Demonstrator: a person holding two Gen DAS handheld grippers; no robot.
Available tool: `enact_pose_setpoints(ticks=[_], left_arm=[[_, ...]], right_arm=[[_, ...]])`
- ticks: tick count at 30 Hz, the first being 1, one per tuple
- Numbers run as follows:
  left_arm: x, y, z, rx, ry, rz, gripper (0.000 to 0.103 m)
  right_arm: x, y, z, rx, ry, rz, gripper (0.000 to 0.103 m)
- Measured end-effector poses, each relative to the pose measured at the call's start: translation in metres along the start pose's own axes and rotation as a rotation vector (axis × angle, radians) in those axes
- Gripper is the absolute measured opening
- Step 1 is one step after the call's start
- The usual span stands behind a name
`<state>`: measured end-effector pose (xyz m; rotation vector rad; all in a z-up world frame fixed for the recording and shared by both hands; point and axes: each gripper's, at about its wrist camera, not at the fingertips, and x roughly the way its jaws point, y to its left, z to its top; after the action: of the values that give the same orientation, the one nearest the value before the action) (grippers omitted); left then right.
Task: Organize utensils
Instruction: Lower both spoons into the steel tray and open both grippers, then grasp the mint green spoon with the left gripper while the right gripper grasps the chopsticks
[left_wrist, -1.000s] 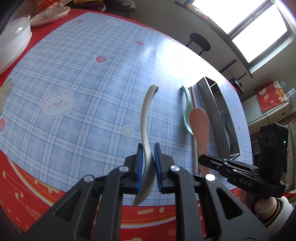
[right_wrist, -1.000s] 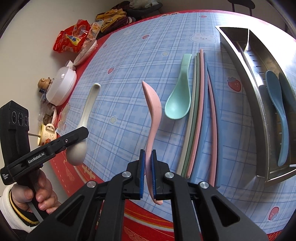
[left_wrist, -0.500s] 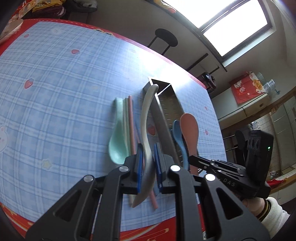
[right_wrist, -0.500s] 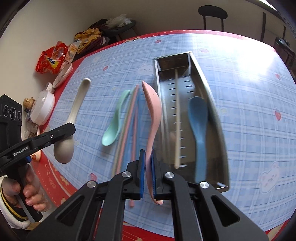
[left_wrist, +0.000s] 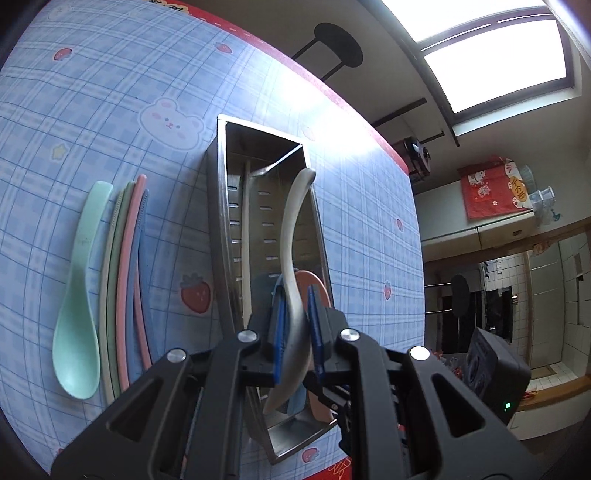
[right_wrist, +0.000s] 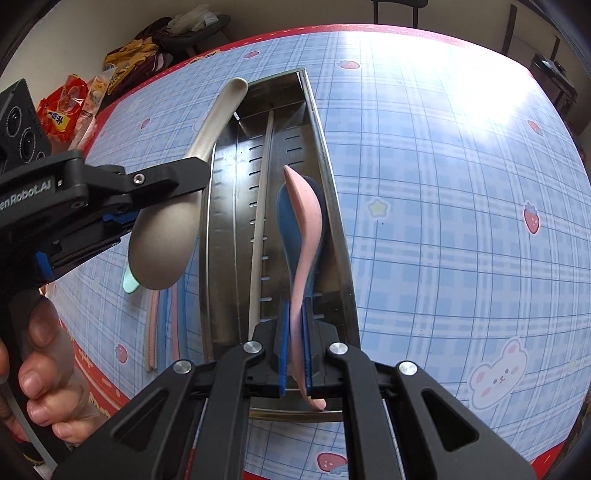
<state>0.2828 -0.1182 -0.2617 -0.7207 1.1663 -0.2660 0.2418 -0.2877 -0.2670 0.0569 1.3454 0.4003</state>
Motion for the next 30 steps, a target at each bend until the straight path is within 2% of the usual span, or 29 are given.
enact_pose_setpoints(ticks=[6,9,13,16,18,21,23,24,26,30], left_arm=[[0.023,-0.006,0.019,0.027,0.014,0.047,0.016],[0.026,-0.007,0.027,0.043,0.014,0.052,0.016],[0.014,-0.012,0.034,0.088,-0.007,0.029,0.023],[-0.003,-0.01,0.036,0.096,-0.025,0.014,0.025],[-0.017,-0.01,0.037,0.118,-0.045,0.024,0.031],[-0.044,-0.001,0.035,0.167,-0.081,0.055,0.045],[-0.062,0.006,0.03,0.199,-0.096,0.079,0.047],[-0.072,0.014,0.026,0.212,-0.104,0.097,0.048],[-0.088,0.028,0.014,0.244,-0.111,0.135,0.057],[-0.109,0.059,-0.016,0.336,-0.097,0.24,0.058]], right_arm=[[0.001,-0.005,0.001,0.043,-0.013,0.027,0.01],[-0.005,-0.002,-0.003,0.039,-0.019,0.006,0.013],[-0.019,0.004,-0.013,0.045,-0.053,-0.002,0.03],[-0.029,0.012,-0.02,0.05,-0.078,-0.006,0.036],[-0.034,0.018,-0.023,0.053,-0.098,0.001,0.041],[-0.041,0.03,-0.031,0.046,-0.132,0.025,0.05],[-0.043,0.038,-0.035,0.047,-0.153,0.058,0.059],[-0.043,0.043,-0.037,0.041,-0.162,0.075,0.06],[-0.041,0.056,-0.043,0.003,-0.176,0.074,0.063],[-0.031,0.079,-0.051,-0.059,-0.163,0.083,0.063]])
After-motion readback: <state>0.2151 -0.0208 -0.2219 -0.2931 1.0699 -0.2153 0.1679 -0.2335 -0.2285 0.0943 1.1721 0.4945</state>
